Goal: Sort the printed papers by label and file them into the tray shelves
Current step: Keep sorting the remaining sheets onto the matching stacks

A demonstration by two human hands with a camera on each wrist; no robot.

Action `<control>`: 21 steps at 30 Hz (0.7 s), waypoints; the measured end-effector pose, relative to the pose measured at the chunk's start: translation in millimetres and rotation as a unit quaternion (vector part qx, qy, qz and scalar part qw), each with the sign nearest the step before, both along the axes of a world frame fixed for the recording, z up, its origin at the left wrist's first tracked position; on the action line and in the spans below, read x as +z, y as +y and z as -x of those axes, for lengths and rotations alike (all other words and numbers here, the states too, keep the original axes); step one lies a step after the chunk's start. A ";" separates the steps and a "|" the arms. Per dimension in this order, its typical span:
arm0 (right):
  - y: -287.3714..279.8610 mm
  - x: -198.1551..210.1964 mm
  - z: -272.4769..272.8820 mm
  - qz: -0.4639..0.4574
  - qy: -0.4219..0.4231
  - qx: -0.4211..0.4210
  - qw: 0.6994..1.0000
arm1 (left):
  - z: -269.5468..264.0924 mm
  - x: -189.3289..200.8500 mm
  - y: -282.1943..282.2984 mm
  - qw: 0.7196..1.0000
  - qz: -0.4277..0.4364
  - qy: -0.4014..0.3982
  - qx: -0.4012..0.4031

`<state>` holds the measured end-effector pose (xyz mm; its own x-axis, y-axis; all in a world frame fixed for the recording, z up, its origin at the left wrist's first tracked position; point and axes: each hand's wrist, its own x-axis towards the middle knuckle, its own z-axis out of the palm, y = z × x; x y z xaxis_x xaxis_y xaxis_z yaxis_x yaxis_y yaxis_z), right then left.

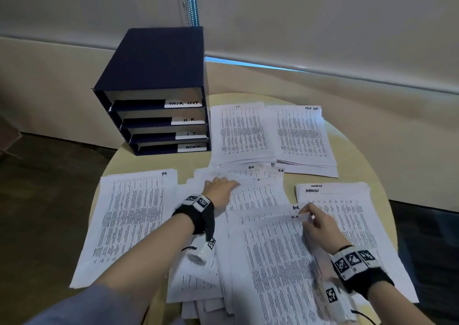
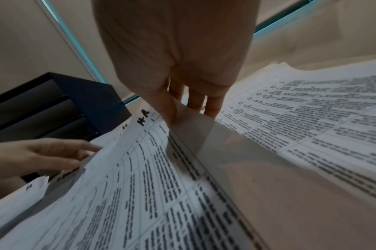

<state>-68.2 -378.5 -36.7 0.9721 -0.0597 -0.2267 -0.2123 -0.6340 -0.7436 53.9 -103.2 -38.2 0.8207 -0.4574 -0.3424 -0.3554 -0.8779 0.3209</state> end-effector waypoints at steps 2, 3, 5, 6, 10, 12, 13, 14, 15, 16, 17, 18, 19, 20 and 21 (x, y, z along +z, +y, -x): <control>2.5 -2.5 3.0 0.002 0.001 0.010 1.000 | 7.5 -1.6 -14.5 0.997 -0.011 -0.038 -0.060; 4.3 -3.7 3.9 0.003 0.004 0.012 1.000 | 10.2 -1.8 -20.8 0.994 -0.015 -0.062 -0.085; 8.4 -5.4 4.2 -0.003 0.012 0.011 1.000 | 11.1 -2.9 -28.3 0.984 -0.038 -0.119 -0.124; 10.6 -6.7 3.7 -0.008 0.015 0.010 1.000 | 9.8 -4.0 -29.7 0.978 -0.051 -0.145 -0.139; 16.5 -11.3 -0.8 -0.009 0.023 0.012 1.000 | -5.3 -10.2 -24.6 0.978 -0.080 -0.162 -0.103; 19.9 -11.5 -3.6 -0.007 0.033 0.018 0.999 | -14.1 -13.0 -17.9 0.977 -0.083 -0.168 -0.100; 22.0 -11.2 -4.7 -0.007 0.036 0.021 0.999 | -16.7 -13.0 -13.9 0.977 -0.075 -0.169 -0.104; 24.2 -10.7 -5.9 -0.006 0.035 0.024 0.999 | -18.0 -12.0 -9.7 0.978 -0.061 -0.168 -0.105; 26.0 -10.2 -6.7 -0.004 0.032 0.025 0.999 | -18.1 -10.5 -5.9 0.979 -0.044 -0.170 -0.106; 27.5 -10.4 -7.8 -0.003 0.030 0.026 0.999 | -17.7 -9.6 -2.7 0.979 -0.026 -0.176 -0.104; 29.0 -10.4 -8.8 -0.002 0.030 0.027 0.999 | -16.7 -9.8 0.1 0.978 -0.008 -0.185 -0.098; 30.2 -10.7 -9.9 -0.001 0.031 0.030 0.999 | -14.7 -10.0 2.3 0.976 0.005 -0.196 -0.092; 31.5 -10.9 -10.7 0.003 0.029 0.035 0.999 | -12.2 -9.9 4.1 0.976 0.009 -0.201 -0.087; 32.9 -11.2 -11.8 0.010 0.025 0.040 0.999 | -9.3 -9.7 6.8 0.977 0.002 -0.197 -0.083; 34.1 -11.1 -12.5 0.018 0.022 0.045 0.999 | -7.6 -10.6 10.4 0.978 -0.008 -0.190 -0.084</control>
